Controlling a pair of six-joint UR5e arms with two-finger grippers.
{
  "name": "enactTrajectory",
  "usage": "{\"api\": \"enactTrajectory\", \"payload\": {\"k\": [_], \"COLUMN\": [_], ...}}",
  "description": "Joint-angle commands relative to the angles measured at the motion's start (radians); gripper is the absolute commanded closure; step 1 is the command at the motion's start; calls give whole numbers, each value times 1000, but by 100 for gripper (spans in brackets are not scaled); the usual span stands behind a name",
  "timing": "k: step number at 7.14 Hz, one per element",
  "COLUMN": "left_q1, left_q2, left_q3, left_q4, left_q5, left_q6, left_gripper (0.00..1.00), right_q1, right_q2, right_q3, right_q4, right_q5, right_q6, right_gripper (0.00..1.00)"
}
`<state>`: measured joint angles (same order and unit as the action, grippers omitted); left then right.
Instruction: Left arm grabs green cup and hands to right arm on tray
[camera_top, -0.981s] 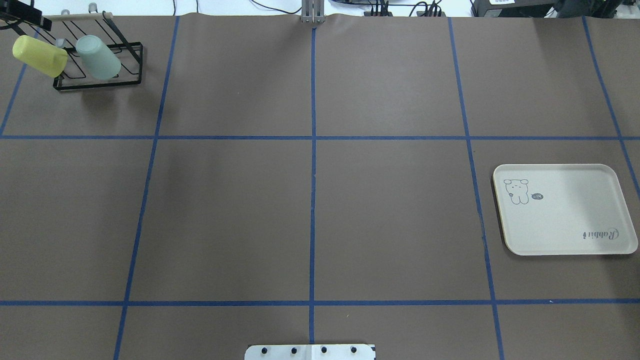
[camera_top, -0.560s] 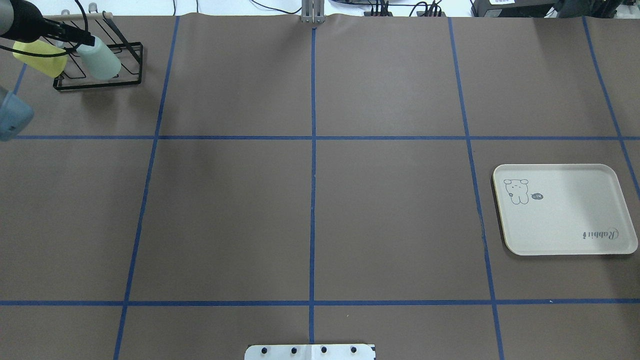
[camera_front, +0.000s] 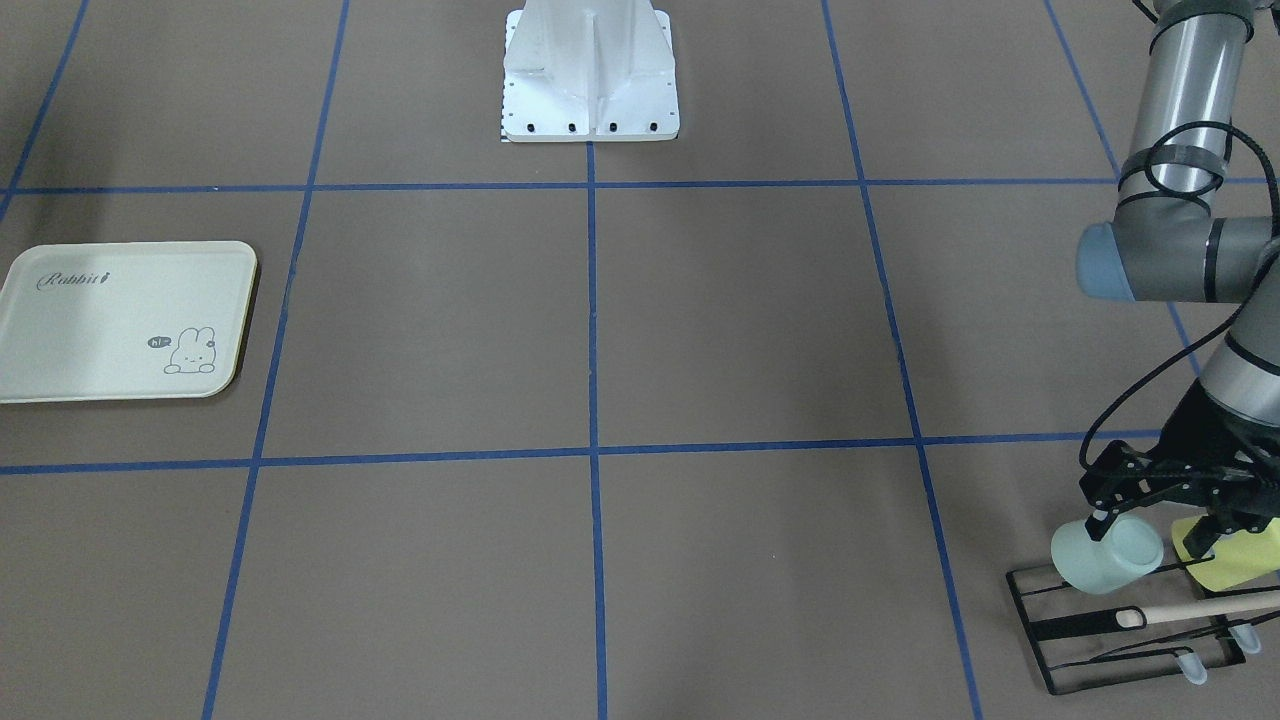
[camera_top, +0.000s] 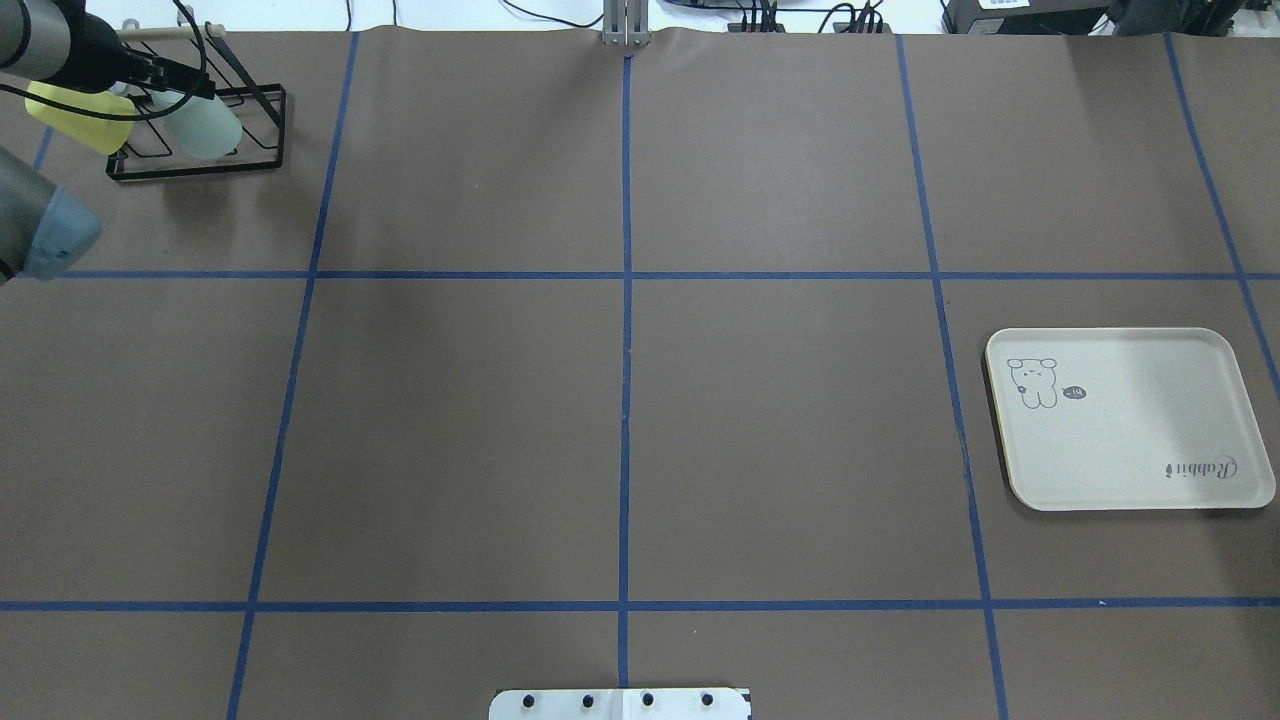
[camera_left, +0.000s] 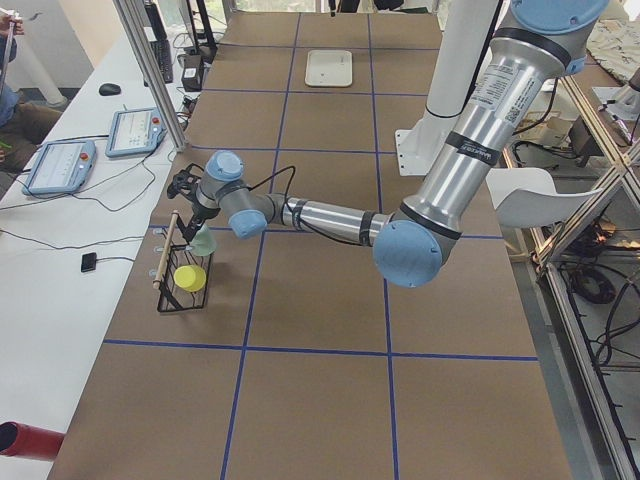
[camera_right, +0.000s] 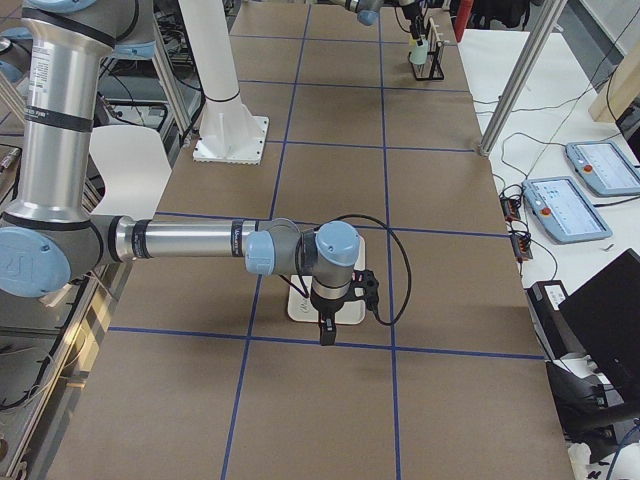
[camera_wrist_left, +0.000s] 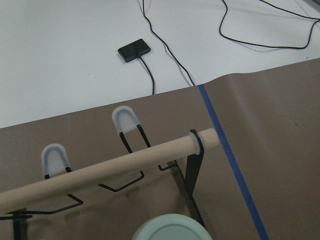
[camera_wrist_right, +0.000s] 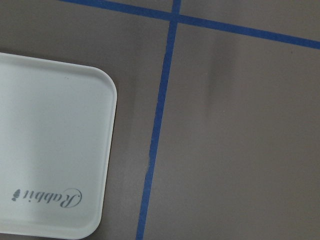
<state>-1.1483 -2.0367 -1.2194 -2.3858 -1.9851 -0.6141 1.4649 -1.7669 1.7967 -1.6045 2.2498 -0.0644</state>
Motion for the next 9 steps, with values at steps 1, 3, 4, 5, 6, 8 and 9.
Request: {"api": "enactTrajectory", "payload": {"k": [1, 3, 4, 5, 6, 8, 9], "left_q1": [15, 21, 21, 21, 21, 21, 21], "left_q2": [-7, -5, -5, -5, -5, -5, -7], "left_q3": [24, 29, 29, 29, 27, 27, 27], "left_q4": [-7, -7, -7, -6, -6, -4, -4], "left_q5": [0, 0, 0, 2, 2, 2, 26], "left_q6": [0, 4, 5, 7, 7, 4, 4], "left_gripper": [2, 2, 3, 3, 3, 3, 3], "right_q1": [0, 0, 0, 0, 0, 0, 0], "right_q2": [1, 1, 1, 1, 1, 1, 1], "right_q3": [1, 0, 0, 0, 0, 0, 0], "right_q4": [0, 0, 0, 0, 0, -2, -2], "right_q5": [1, 1, -1, -1, -1, -1, -1], "right_q6": [2, 2, 0, 2, 2, 0, 0], "right_gripper": [0, 0, 0, 0, 0, 0, 0]}}
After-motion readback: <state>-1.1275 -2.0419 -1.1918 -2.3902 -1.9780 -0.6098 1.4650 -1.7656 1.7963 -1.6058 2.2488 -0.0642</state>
